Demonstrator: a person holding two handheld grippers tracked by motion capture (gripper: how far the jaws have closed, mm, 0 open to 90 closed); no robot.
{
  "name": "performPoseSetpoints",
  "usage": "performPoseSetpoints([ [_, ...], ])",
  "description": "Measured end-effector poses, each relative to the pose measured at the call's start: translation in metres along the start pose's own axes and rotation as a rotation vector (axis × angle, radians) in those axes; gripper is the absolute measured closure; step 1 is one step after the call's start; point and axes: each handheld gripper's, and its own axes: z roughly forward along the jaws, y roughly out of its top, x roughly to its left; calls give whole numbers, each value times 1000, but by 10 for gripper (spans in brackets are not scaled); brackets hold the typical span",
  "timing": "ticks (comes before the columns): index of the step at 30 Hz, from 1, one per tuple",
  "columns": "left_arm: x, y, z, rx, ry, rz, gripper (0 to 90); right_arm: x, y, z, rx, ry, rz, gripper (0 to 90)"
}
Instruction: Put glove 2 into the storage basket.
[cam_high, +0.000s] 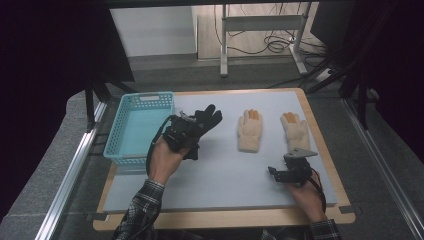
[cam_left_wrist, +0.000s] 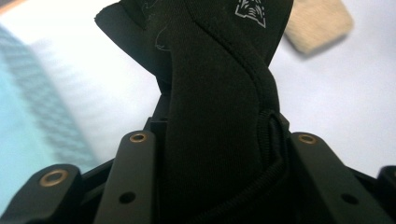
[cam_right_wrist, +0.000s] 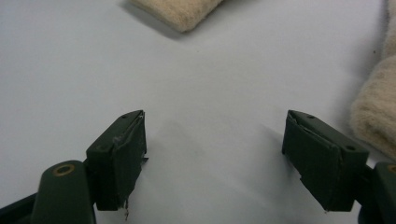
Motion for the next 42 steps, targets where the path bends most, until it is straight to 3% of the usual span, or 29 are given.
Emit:
performPoseSetpoints([
  [3, 14, 2, -9, -4, 21, -15, 604, 0, 0, 0, 0, 0, 0, 215],
  [8, 47, 1, -24, -14, 70, -81, 602, 0, 0, 0, 0, 0, -1, 214],
  [11, 59, -1, -27, -11, 91, -102, 602, 0, 0, 0, -1, 0, 0, 214],
  [12, 71, -4, -30, -6, 113, -123, 602, 0, 0, 0, -1, 0, -1, 214],
  [15, 82, -8, -32, -1, 133, -144, 602, 0, 0, 0, -1, 0, -1, 214],
  [16, 94, -13, -33, 6, 152, -165, 601, 0, 0, 0, -1, 0, -1, 213],
  [19, 105, -18, -34, 15, 174, -186, 599, 0, 0, 0, -1, 0, -1, 213],
  [23, 133, -31, -33, 30, 206, -238, 597, 0, 0, 0, -1, 0, -1, 213],
  [24, 133, -31, -33, 30, 206, -238, 597, 0, 0, 0, 0, 0, -1, 213],
  [25, 143, -36, -31, 39, 217, -252, 596, 0, 0, 0, 0, 0, -1, 213],
  [30, 163, -45, -22, 73, 233, -291, 595, 0, 0, 0, 0, 0, -1, 213],
  [35, 173, -49, -9, 103, 244, -311, 592, 0, 0, 0, -1, 0, -1, 213],
  [42, 189, -51, 20, 182, 293, -326, 586, 0, 0, 0, -1, 1, -1, 211],
])
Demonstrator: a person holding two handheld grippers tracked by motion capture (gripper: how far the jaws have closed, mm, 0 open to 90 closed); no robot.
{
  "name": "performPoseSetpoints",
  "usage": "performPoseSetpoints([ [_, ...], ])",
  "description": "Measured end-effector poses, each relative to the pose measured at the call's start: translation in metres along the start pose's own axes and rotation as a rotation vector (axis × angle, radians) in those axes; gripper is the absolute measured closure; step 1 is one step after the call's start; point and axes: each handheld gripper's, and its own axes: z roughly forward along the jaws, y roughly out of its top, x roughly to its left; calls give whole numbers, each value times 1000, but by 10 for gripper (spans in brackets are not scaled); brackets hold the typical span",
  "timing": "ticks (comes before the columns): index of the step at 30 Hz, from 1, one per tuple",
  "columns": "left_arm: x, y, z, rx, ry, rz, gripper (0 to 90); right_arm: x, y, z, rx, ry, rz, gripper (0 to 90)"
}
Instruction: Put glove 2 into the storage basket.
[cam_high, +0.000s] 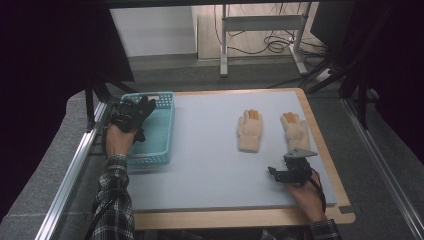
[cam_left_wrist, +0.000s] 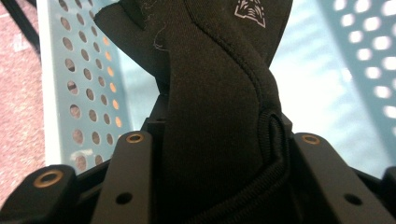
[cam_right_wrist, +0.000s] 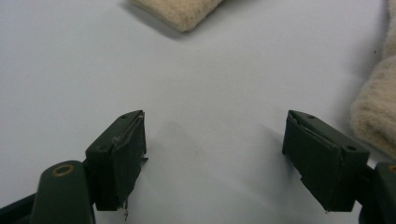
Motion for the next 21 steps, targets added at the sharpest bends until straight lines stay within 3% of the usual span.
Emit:
performPoseSetpoints([
  [6, 2, 2, 21, 62, 39, 9, 576, 0, 0, 0, 0, 1, 0, 211],
  [12, 9, -2, 36, 104, 45, 5, 533, 0, 0, 0, 0, 2, 0, 208],
  [16, 12, -3, 37, 121, 25, -9, 289, 0, 0, 0, 0, 3, -1, 207],
  [17, 12, -4, 36, 124, 24, 1, 289, 0, 0, 0, 0, 3, -1, 207],
  [18, 13, -4, 35, 117, 18, 3, 210, 0, 0, 0, 0, 2, -1, 207],
  [21, 14, -4, 27, 111, -21, 14, 164, 0, 0, 0, 0, 2, -2, 207],
])
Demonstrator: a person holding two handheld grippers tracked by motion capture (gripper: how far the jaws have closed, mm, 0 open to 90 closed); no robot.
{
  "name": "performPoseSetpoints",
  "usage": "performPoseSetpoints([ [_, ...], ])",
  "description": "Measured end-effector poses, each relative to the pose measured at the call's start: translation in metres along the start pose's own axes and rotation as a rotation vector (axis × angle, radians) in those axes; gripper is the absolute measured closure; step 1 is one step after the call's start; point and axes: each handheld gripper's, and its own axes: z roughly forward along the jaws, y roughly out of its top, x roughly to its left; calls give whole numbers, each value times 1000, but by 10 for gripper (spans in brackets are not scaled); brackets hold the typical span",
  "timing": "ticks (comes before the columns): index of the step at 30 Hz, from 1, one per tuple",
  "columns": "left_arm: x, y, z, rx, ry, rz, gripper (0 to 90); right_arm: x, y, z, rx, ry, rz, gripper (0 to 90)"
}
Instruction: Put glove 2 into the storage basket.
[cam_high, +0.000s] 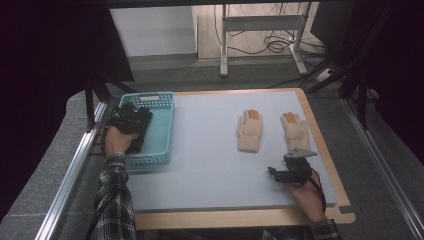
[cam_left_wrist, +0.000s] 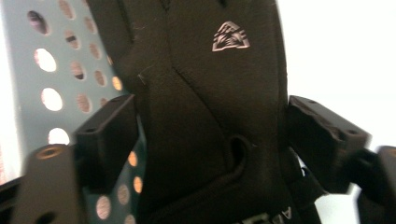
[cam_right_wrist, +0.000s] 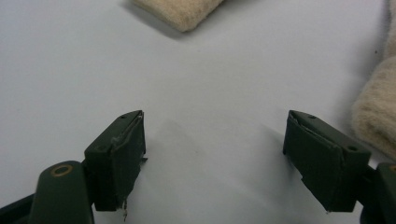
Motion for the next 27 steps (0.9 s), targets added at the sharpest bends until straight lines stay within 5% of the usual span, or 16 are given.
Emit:
performPoseSetpoints([
  [4, 3, -3, -16, -46, -21, -6, 81, 0, 0, 0, 0, 0, 0, 207],
  [10, 4, -14, -39, -193, -161, -33, 40, 0, 0, 0, 0, 0, -1, 207],
  [13, 0, -17, -44, -229, -197, -32, 35, 0, 0, 0, 1, -1, -1, 207],
  [14, -7, -20, -47, -257, -229, -15, 30, 0, 0, 0, 1, -1, -1, 207],
  [19, -26, -23, -55, -293, -250, 41, 19, 0, 0, 0, 1, -1, -1, 207],
  [27, -74, -30, -77, -376, -308, 187, 3, 0, 0, 0, 1, -1, -2, 207],
])
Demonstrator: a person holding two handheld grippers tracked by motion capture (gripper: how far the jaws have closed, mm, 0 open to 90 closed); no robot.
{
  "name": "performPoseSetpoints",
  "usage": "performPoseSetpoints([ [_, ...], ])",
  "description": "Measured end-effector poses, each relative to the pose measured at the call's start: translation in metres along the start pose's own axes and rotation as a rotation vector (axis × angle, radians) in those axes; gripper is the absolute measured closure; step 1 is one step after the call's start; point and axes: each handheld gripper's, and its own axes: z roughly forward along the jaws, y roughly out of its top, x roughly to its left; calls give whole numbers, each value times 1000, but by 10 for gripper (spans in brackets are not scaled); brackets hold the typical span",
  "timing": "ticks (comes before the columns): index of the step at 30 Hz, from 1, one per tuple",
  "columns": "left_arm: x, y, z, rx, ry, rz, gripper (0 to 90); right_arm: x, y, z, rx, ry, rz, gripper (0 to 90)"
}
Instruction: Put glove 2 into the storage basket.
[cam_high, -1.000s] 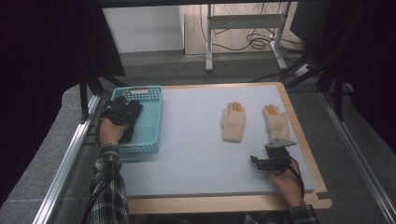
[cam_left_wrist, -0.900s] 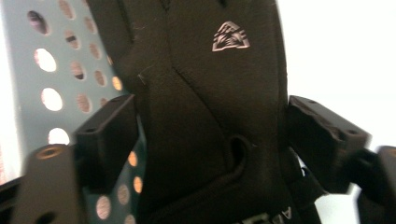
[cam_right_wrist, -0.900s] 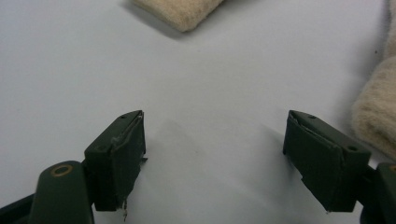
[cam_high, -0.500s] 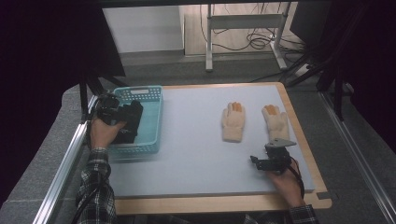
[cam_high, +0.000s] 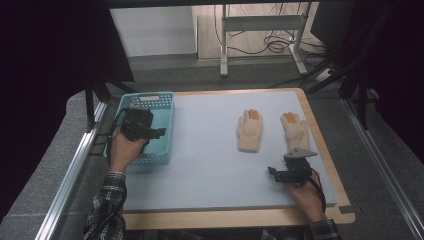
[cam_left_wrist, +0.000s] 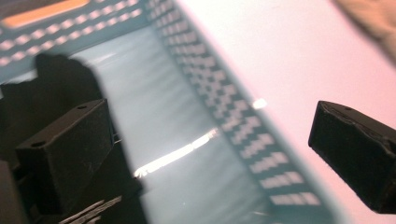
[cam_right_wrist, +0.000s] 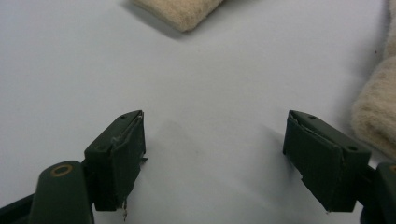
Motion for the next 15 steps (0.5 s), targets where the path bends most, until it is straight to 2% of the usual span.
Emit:
performPoseSetpoints([
  [1, 0, 0, 0, 0, 0, 0, 1, 0, 0, 0, 0, 0, 0, 207],
  [2, -6, 1, 0, -4, -11, 15, 0, 0, 0, 0, 0, 0, 0, 207],
  [3, -17, 2, 1, -10, -19, 46, 0, 0, 0, 0, 0, 0, 0, 207],
  [4, -17, 2, 1, -10, -19, 46, 0, 0, 0, 0, 0, 0, 0, 206],
  [5, -27, 2, 2, -15, -33, 69, 0, 0, 0, 0, 0, 0, 0, 207],
  [6, -32, 2, 3, -16, -37, 86, 0, 0, 0, 0, 0, 0, 1, 207],
  [7, -32, 2, 3, -16, -37, 86, 0, 0, 0, 0, 0, 0, 1, 207],
  [8, -42, 1, 5, -27, -50, 103, 0, 0, 0, 0, 0, 0, 1, 207],
  [9, -42, 1, 5, -27, -50, 103, 0, 0, 0, 0, 0, 0, 1, 207],
  [15, -73, -3, 8, -60, -105, 167, 0, 0, 0, 0, 0, 0, 1, 207],
])
